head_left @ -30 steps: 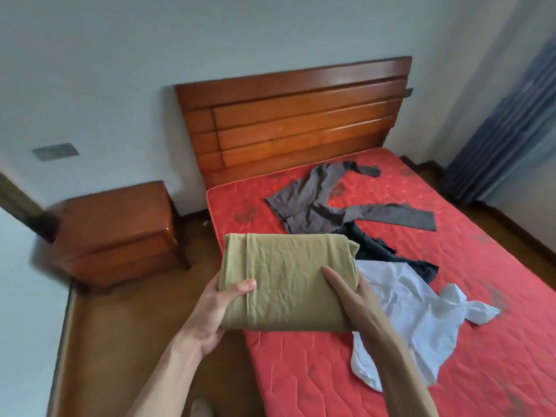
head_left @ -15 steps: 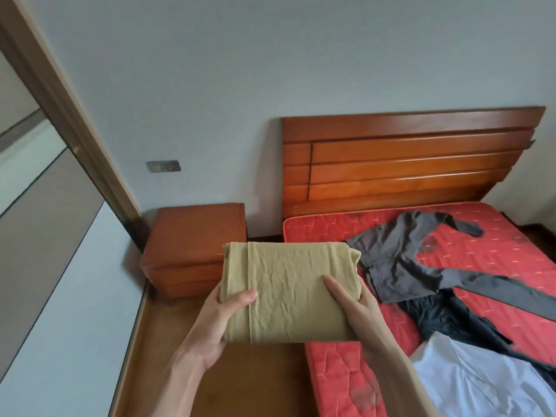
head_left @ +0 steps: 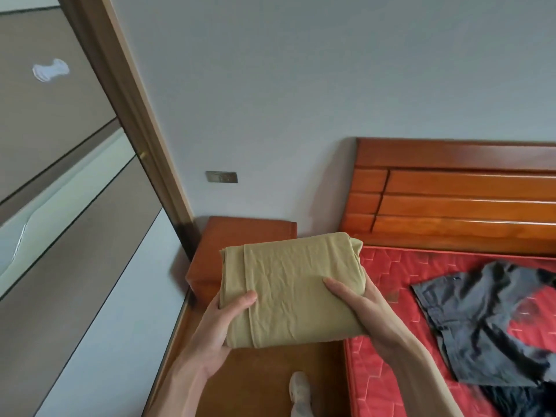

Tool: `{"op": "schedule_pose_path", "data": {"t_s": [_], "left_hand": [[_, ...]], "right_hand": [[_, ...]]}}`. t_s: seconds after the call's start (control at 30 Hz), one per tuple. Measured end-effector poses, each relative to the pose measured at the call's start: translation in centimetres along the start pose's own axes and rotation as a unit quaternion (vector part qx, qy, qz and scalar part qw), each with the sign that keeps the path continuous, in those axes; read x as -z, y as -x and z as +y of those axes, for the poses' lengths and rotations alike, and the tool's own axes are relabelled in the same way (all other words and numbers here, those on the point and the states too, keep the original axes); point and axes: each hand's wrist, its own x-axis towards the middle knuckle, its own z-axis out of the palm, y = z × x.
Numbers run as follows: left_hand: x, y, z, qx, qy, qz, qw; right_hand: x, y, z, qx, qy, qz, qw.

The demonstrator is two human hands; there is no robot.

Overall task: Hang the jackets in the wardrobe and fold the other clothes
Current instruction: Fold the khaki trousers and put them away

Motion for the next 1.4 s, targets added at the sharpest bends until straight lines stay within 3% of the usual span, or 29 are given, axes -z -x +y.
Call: {"op": "schedule_pose_path", "data": {"t_s": [0.27, 0.53, 0.83, 1.07, 1.4], "left_hand": [[-0.4, -8.6, 7.8, -0.036, 0.006, 0.074, 0.997], [-1.1, -15.9, 12.9, -0.055, 0.059, 0.126, 0.989], [2.7, -19.2, 17.6, -0.095, 0.041, 0.198, 0.975], [8.2, -22.6, 21.9, -0.076, 0.043, 0.175, 0.981], [17.9, -27.6, 31.7, -0.082, 0.009, 0.123, 0.989]], "right_hand": [[0.1, -13.5, -3.9, -0.048, -0.094, -0.097, 0.990], [-0.7, -26.5, -8.5, -0.016, -0.035, -0.151, 0.988], [-6.4, -36.3, -10.1, -0.046, -0.012, -0.226, 0.973], [-11.8, -42.9, -10.0, -0.045, -0.018, -0.239, 0.970], [-21.6, -50.3, -10.7, -0.047, -0.054, -0.187, 0.980]]}}
